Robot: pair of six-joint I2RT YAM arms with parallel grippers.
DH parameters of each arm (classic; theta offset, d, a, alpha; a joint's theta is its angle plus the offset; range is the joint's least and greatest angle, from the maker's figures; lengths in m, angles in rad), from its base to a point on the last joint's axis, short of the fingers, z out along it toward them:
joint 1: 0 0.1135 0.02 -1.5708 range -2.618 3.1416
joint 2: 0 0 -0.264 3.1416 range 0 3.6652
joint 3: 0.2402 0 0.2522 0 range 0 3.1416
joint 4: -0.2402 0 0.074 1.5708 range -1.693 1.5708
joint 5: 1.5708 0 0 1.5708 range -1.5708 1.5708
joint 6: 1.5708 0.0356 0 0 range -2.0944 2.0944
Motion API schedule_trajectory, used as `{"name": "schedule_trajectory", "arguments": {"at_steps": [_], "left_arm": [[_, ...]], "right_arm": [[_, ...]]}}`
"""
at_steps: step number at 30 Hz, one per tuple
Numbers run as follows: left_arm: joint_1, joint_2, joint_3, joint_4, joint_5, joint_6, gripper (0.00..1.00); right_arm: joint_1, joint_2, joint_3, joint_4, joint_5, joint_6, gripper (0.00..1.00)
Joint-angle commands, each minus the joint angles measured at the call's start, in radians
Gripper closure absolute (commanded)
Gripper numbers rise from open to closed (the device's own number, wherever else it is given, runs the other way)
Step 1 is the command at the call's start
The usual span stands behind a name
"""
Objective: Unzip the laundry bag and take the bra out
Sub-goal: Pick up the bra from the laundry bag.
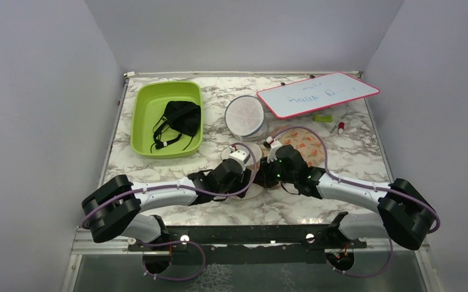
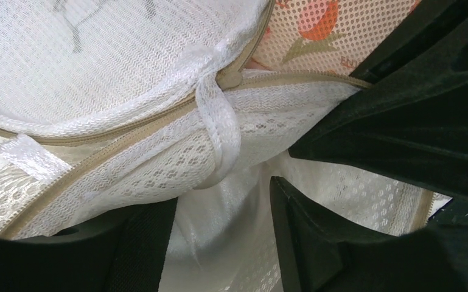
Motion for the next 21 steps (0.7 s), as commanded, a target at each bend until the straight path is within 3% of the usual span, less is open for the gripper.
{"name": "schedule_trajectory", "arguments": {"at_steps": [1,8,13,21], "left_arm": [[0.009,0.033,0.033,0.024,0.0,0.012,0.47],[0.011,0.108,0.098,0.049,0.001,0.028,0.48],[0.013,0.097,0.097,0.043,-0.069,0.003,0.62],[0.013,0.048,0.061,0.091,-0.082,-0.003,0.52]], "right_arm": [[0.004,-0.012,-0.018,0.068,-0.037,-0.009,0.99],[0.004,-0.03,-0.016,0.056,-0.03,-0.014,0.99],[0.006,-0.047,-0.018,0.041,-0.034,-0.013,0.99],[0.005,-0.068,-0.024,0.017,-0.036,-0.013,0.99]]}}
